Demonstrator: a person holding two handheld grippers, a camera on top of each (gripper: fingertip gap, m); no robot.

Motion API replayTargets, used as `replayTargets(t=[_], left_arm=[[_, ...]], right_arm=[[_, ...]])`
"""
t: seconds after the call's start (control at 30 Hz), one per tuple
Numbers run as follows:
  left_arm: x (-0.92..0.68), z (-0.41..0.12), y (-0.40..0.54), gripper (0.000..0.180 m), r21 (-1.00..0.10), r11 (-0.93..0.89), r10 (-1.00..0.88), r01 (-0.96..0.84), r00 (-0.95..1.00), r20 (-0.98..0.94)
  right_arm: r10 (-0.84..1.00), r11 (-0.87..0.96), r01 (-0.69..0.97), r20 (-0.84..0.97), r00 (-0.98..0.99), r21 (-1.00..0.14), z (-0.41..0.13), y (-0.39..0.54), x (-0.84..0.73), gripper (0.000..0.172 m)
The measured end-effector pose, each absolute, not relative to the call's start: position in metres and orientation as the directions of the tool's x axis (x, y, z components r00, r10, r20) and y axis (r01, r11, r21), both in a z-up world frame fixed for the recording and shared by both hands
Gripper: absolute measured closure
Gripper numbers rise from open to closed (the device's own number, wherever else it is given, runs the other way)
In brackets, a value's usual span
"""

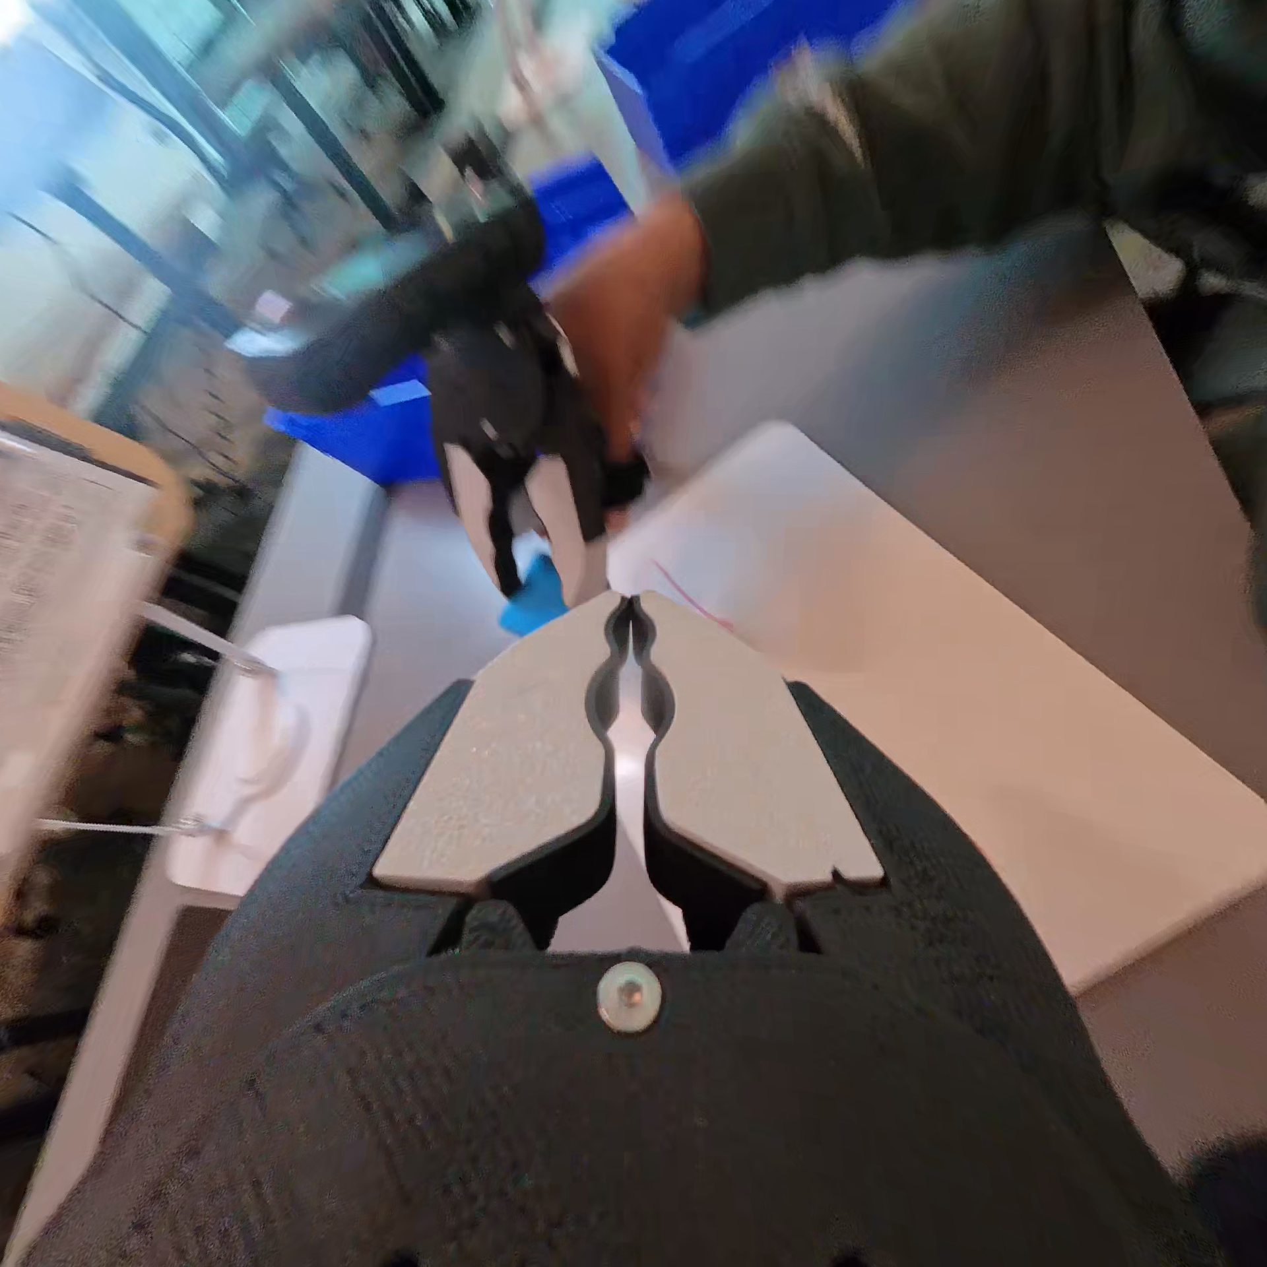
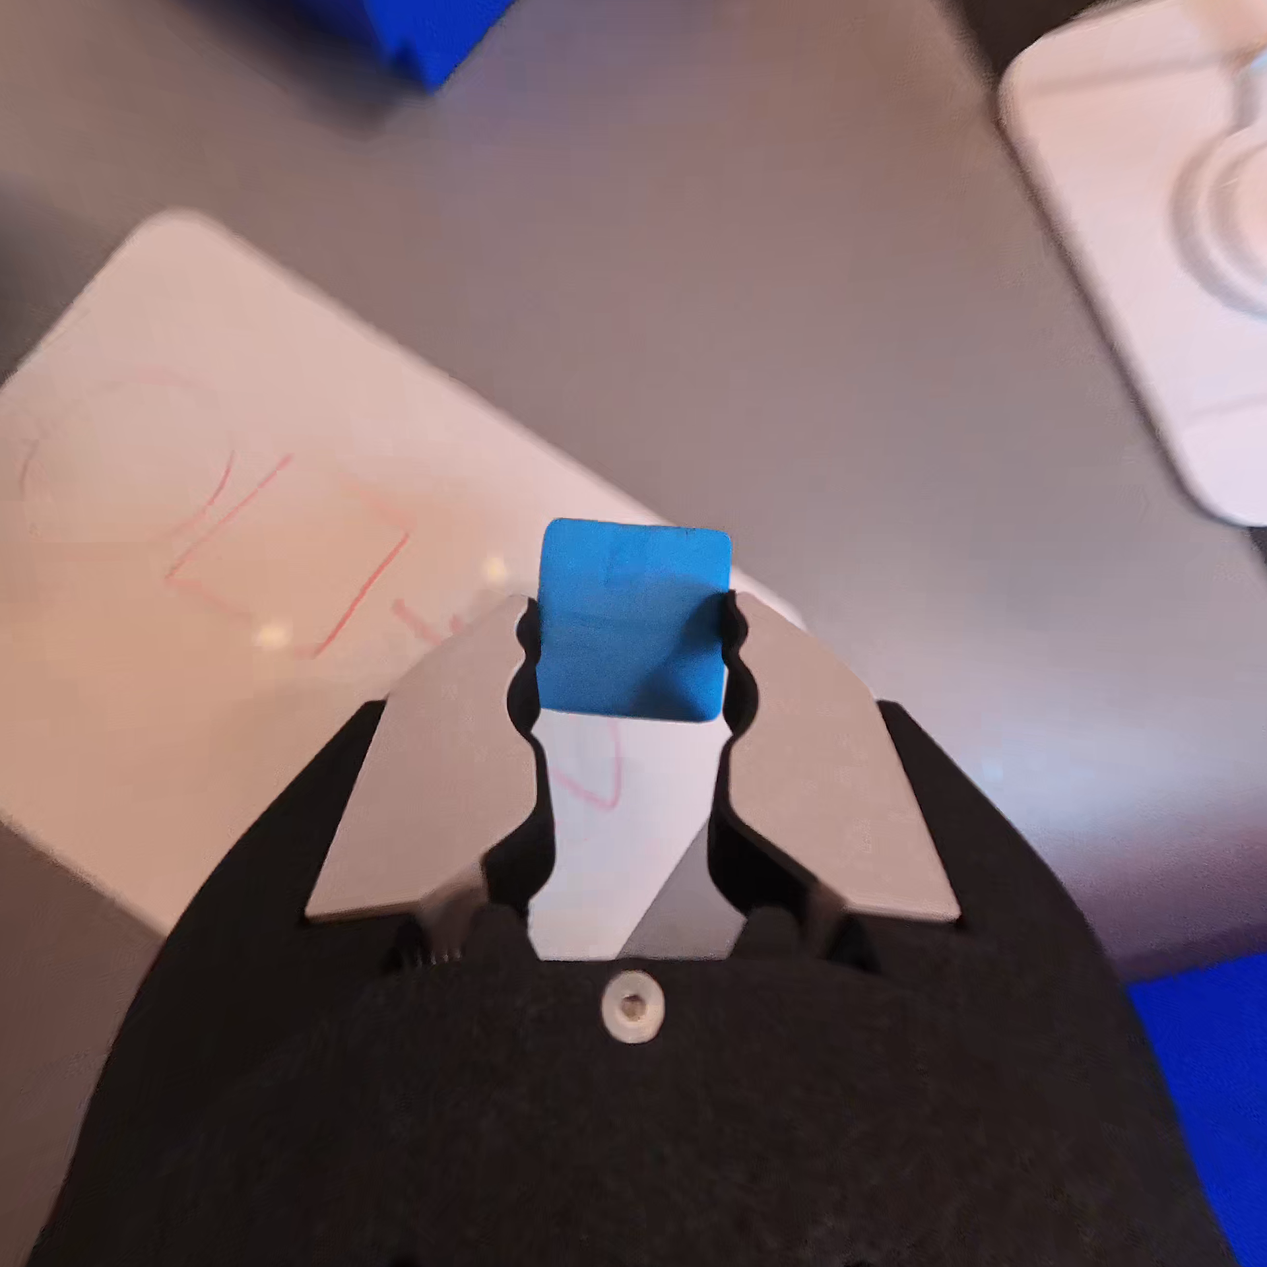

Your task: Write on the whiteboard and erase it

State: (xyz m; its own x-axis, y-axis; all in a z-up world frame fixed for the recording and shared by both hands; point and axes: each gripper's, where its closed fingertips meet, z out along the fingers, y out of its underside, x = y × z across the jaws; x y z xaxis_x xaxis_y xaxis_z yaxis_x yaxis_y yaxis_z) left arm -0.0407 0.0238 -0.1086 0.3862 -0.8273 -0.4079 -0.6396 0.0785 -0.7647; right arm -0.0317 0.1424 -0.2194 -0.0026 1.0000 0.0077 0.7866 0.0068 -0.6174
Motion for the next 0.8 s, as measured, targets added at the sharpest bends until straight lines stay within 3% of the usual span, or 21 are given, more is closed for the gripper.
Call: replayTargets(t=[0.17,0.33,0.47,0.67,0.8], left_arm=[[-0.038,-0.202,-0.041,0.180,-0.670,-0.094,-0.897,-0.736,0.355,-0.264],[-0.028,-0.251,-0.099,0.178,-0.648,-0.136,-0.929,-0.750,0.324,-0.180],[-0.034,-0.276,-0.103,0.180,-0.562,-0.064,-0.924,-0.825,0.262,-0.279],[-0.029,-0.277,-0.113,0.180,-0.580,-0.063,-0.948,-0.812,0.230,-0.219],[-0.030,-0.277,-0.112,0.180,-0.557,-0.067,-0.937,-0.828,0.244,-0.250]], right_arm=[[0.999,0.036,0.838,0.002,-0.041,-0.545,-0.239,0.100,0.012,0.120],[1.000,-0.003,0.855,0.002,0.004,-0.518,-0.250,0.081,0.032,0.120],[1.000,-0.007,0.873,-0.029,-0.008,-0.488,-0.266,0.070,0.023,0.120],[0.998,0.000,0.876,0.049,0.026,-0.483,-0.271,0.088,0.000,0.120],[0.976,-0.188,0.858,0.009,0.219,-0.479,-0.272,0.145,0.016,0.121]])
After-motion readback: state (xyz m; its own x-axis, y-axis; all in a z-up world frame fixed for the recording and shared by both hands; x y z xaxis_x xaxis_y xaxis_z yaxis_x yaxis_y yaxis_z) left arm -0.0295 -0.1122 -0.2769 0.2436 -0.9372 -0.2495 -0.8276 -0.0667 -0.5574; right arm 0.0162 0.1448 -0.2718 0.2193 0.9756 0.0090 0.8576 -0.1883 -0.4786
